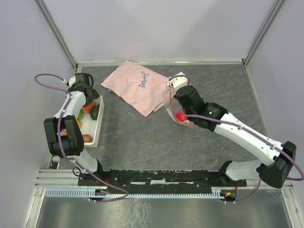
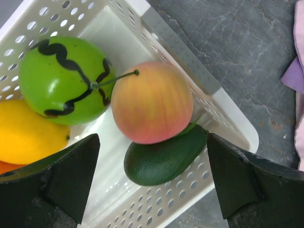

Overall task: Place the food in the zip-top bag and seal the zipper
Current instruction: Pick up the fake fruit from the bin.

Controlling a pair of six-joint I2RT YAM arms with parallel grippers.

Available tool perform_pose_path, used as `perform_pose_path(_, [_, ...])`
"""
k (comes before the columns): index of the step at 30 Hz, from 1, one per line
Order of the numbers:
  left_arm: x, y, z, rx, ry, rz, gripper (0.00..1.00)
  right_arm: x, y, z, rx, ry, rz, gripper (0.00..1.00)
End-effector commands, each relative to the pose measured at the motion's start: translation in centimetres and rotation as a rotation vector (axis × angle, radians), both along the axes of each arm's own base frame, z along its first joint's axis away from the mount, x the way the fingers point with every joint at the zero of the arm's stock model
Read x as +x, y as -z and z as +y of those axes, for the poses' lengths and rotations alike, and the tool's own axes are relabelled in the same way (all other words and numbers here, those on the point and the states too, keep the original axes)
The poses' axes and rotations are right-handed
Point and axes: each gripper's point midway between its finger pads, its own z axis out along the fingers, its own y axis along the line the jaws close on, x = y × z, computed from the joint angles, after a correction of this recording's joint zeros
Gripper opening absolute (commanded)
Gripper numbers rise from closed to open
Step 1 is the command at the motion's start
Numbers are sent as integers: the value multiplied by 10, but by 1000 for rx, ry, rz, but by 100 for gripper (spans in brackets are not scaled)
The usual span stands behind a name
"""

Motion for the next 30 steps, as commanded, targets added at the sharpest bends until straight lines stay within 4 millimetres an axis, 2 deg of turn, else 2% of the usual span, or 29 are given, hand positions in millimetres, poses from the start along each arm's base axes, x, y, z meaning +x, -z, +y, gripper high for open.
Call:
perform_pose_path(1, [19,-5,20,58,-32,-14,100,2,-19,2,72,-5,-61,2])
perform_pose_path(11, [27,32,23,32,6,87,100,3,-14,6,70,-18,-53,1])
perform_pose_path(18, [28,46,19,9,42,123,93,2,-11,11,78,-38,-39,2])
perform_pose_path(25, [24,33,22,38,46,113,80,1,-9,12,79,-46,-32,2])
perform_pose_path(30, [13,12,22,57,55,91,72,-1,-13,11,95,-50,-36,2])
